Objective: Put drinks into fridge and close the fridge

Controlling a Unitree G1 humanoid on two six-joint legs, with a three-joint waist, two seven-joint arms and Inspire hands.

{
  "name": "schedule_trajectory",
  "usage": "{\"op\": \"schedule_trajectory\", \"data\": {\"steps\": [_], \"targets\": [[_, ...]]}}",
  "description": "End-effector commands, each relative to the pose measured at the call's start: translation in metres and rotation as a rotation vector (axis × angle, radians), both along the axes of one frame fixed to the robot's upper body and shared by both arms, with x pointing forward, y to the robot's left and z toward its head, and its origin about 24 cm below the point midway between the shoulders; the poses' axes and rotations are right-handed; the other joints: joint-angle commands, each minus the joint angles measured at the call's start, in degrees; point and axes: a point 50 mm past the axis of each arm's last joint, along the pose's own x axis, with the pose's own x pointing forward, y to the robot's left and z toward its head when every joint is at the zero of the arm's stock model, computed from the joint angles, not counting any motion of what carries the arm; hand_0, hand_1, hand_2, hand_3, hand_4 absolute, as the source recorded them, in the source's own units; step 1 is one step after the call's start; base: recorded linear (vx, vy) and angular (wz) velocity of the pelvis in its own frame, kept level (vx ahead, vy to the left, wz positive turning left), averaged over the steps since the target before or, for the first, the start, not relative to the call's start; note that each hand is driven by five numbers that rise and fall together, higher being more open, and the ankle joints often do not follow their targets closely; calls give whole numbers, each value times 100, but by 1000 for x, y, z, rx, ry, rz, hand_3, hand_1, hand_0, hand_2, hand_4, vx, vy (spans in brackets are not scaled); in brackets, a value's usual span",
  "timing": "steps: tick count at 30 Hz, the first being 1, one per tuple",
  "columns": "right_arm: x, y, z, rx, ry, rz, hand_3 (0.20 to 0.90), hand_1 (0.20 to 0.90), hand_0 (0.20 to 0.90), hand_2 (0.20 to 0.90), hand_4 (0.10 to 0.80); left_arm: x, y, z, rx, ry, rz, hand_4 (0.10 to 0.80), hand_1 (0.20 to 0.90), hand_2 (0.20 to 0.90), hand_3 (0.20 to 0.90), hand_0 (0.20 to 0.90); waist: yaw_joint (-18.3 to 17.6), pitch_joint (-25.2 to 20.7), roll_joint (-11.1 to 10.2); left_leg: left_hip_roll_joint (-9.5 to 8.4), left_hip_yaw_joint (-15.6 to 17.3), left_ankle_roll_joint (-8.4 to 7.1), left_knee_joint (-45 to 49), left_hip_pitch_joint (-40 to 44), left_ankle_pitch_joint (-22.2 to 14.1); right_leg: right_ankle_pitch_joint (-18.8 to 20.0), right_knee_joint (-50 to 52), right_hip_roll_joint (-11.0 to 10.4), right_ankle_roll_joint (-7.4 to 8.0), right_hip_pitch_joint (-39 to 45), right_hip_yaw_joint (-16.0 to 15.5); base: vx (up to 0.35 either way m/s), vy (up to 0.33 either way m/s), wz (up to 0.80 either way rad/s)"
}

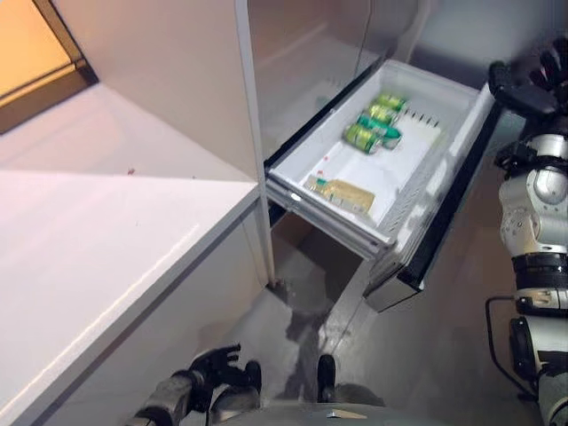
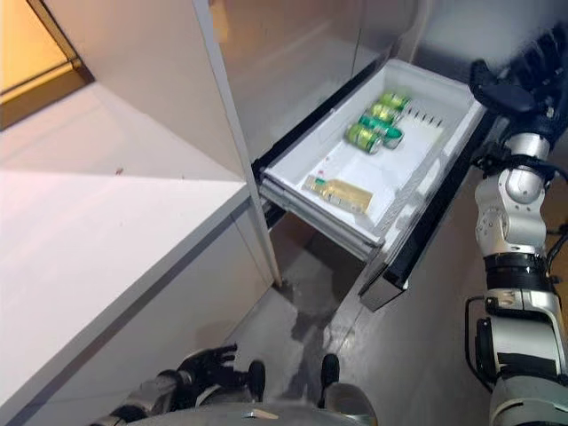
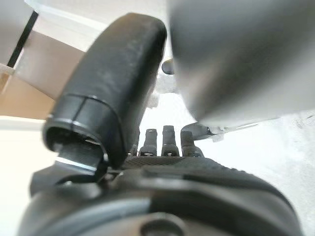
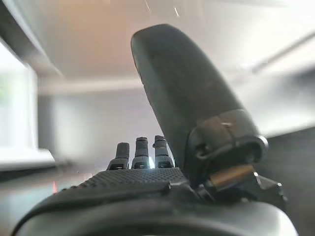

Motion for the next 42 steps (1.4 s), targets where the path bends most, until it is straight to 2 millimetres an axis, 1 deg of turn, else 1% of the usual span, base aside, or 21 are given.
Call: {"op": "schedule_trajectory", "data": {"steps": [1, 4, 5, 7, 8, 10, 12, 13, 14, 16, 18, 20, 22, 28, 31, 32, 34, 35, 37, 38, 42], "targets": [[-12, -13, 11, -39, -69, -117, 900, 900, 900, 900, 800, -22, 1, -7, 49, 87, -103, 800, 900, 900, 900, 900, 102, -613, -45, -324, 211, 294, 468, -40, -734, -555, 476, -60, 101, 105, 345, 91, -16, -9], [-13, -16, -10, -30, 2, -153, 900, 900, 900, 900, 800, -21, -2, -7, 48, 76, -125, 800, 900, 900, 900, 900, 146, -510, -75, -379, 130, 353, 910, -132, -900, -666, 781, -111, 58, 66, 354, 98, -28, -10], [-13, -16, -13, -28, 13, -152, 900, 900, 900, 900, 800, -21, -3, -7, 45, 73, -124, 800, 900, 900, 900, 900, 157, -487, -80, -388, 116, 363, 986, -155, -932, -690, 837, -119, 48, 56, 352, 87, -36, -1], [-15, -19, -28, -10, 45, -145, 900, 900, 900, 900, 800, -14, -6, -6, 30, 43, -120, 800, 900, 900, 900, 900, 227, -269, -128, -464, -6, 430, 1635, -390, -1172, -852, 1269, -193, -20, -52, 291, 62, -48, 2], [-16, -20, -31, 3, 46, -138, 900, 900, 900, 900, 800, -10, -7, -4, 28, 25, -122, 800, 900, 900, 900, 900, 254, -151, -141, -488, -56, 462, 1908, -528, -1280, -930, 1478, -218, -52, -136, 274, 31, -44, 9], [-17, -20, -33, 15, 44, -140, 900, 900, 900, 900, 800, -5, -9, -3, 28, 3, -120, 800, 900, 900, 900, 900, 290, -22, -147, -507, -112, 501, 2168, -692, -1398, -1021, 1698, -245, -90, -259, 260, -37, -33, 10], [-14, -19, -33, 30, 35, -123, 900, 900, 900, 900, 800, 12, -11, 3, 41, -51, -119, 800, 900, 900, 900, 900, 362, 271, -148, -560, -191, 589, 2686, -1110, -1607, -1148, 2151, -295, -154, -602, 230, -201, -32, 7], [-8, -15, -27, 33, 28, -98, 900, 900, 900, 900, 800, 27, -11, 8, 55, -102, -113, 800, 900, 900, 900, 900, 402, 530, -136, -601, -213, 662, 3126, -1520, -1732, -1227, 2578, -335, -207, -993, 197, -321, -6, 19], [-3, -11, -22, 33, 22, -68, 900, 900, 900, 900, 800, 34, -11, 11, 63, -129, -103, 800, 900, 900, 900, 900, 421, 659, -120, -622, -231, 704, 3333, -1748, -1784, -1283, 2826, -341, -241, -1223, 182, -323, 12, 27], [3, -6, -16, 14, 22, -12, 900, 900, 900, 900, 800, 41, -10, 15, 76, -157, -81, 800, 900, 900, 900, 900, 451, 821, -98, -662, -220, 757, 3685, -2079, -1866, -1381, 3204, -353, -307, -1546, 145, -152, 30, 19], [7, -1, -15, -7, 37, 47, 900, 900, 900, 900, 800, 42, -8, 16, 88, -167, -70, 800, 900, 900, 900, 900, 465, 901, -82, -693, -214, 778, 3948, -2331, -1917, -1453, 3505, -357, -345, -1812, 135, -72, 47, 9], [10, 2, -16, -28, 63, 65, 900, 900, 900, 900, 800, 43, -7, 16, 94, -173, -70, 800, 900, 900, 900, 900, 473, 943, -69, -711, -202, 786, 4070, -2462, -1929, -1495, 3679, -358, -371, -1968, 131, -35, 57, 0], [16, 7, -17, -72, 104, 128, 900, 900, 900, 900, 800, 39, -5, 16, 102, -172, -61, 800, 900, 900, 900, 900, 504, 1057, -24, -717, -174, 799, 4257, -2642, -1951, -1607, 4001, -341, -425, -2196, 123, 8, 89, -8], [25, 21, -10, -68, 82, 235, 900, 900, 900, 900, 800, 36, -8, 14, 84, -186, -48, 800, 900, 900, 900, 900, 550, 1116, 37, -797, -174, 796, 4436, -2841, -1936, -1710, 4341, -351, -464, -2429, 77, 26, 54, -5], [30, 38, -1, -165, 67, 309, 900, 900, 900, 900, 800, 33, -12, 13, 69, -186, -55, 800, 900, 900, 900, 900, 574, 1113, 59, -819, -181, 777, 4448, -2830, -1926, -1736, 4400, -366, -471, -2429, 50, 48, 55, 1], [30, 40, 0, -177, 67, 317, 900, 900, 900, 900, 800, 32, -12, 13, 68, -185, -56, 800, 900, 900, 900, 900, 575, 1110, 59, -820, -181, 775, 4442, -2823, -1923, -1736, 4398, -367, -471, -2423, 49, 72, 48, 0], [32, 59, 8, -249, 48, 415, 900, 900, 900, 900, 800, 26, -13, 11, 58, -172, -64, 800, 900, 900, 900, 900, 588, 1080, 65, -826, -182, 768, 4366, -2723, -1887, -1723, 4378, -376, -464, -2354, 45, 108, 75, 0], [33, 65, 11, -262, 42, 464, 900, 900, 900, 900, 800, 23, -13, 10, 56, -167, -68, 800, 900, 900, 900, 900, 596, 1059, 63, -829, -182, 766, 4313, -2673, -1869, -1714, 4343, -377, -459, -2313, 46, 94, 64, -1], [34, 72, 12, -269, 40, 512, 900, 900, 900, 900, 800, 20, -13, 9, 55, -163, -71, 800, 900, 900, 900, 900, 603, 1047, 63, -829, -185, 763, 4262, -2627, -1847, -1706, 4324, -381, -450, -2282, 42, 60, 42, -2], [35, 85, 12, -290, 38, 596, 900, 900, 900, 900, 800, 18, -13, 8, 54, -159, -76, 800, 900, 900, 900, 900, 617, 1028, 55, -828, -183, 752, 4191, -2565, -1811, -1682, 4279, -392, -430, -2231, 34, 79, 56, -1], [38, 117, 14, -296, 25, 811, 900, 900, 900, 900, 800, 12, -13, 7, 54, -144, -93, 800, 900, 900, 900, 900, 704, 956, 48, -843, -222, 735, 3936, -2335, -1693, -1604, 4104, -430, -367, -2019, -6, 99, 60, -1]]}}
